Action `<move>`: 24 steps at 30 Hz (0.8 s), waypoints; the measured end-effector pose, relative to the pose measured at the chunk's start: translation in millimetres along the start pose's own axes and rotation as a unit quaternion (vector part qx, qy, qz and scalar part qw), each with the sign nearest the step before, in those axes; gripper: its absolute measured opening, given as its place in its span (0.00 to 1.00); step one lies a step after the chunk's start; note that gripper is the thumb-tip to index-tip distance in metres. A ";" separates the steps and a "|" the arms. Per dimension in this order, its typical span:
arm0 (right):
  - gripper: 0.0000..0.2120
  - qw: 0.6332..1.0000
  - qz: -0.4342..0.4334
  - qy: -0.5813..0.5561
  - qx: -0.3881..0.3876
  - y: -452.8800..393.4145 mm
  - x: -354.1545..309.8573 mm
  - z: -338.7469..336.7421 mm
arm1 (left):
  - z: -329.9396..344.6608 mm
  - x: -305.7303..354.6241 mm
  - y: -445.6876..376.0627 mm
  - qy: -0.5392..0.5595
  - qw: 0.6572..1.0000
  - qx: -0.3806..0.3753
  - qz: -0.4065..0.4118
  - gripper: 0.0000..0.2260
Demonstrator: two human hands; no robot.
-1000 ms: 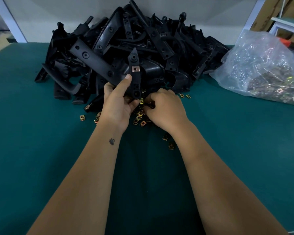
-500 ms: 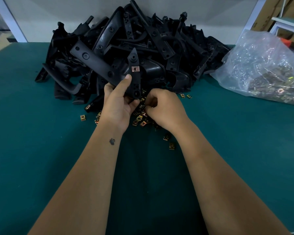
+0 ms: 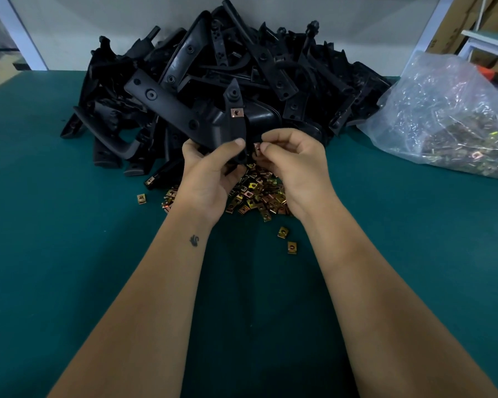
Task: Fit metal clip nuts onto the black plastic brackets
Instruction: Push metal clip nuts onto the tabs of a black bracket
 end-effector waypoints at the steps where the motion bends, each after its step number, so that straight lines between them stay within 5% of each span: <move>1: 0.09 1.000 0.001 -0.022 0.001 -0.3 0.6 0.5 | 1.3 -0.1 0.4 -0.005 1.000 -0.003 0.004 0.19; 24: 0.12 0.994 -0.028 0.000 -0.101 1.3 -4.3 10.8 | 5.0 5.5 2.2 0.035 0.998 -0.021 0.043 0.24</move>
Point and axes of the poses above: each hand's wrist, its own y-axis away from the middle knuckle, its own z-axis out of the palm, x = y × z, the point moved 7 cm from there along -y, towards the middle knuckle, and after that the axes turned 12 degrees about -z, right-handed, at the moved point
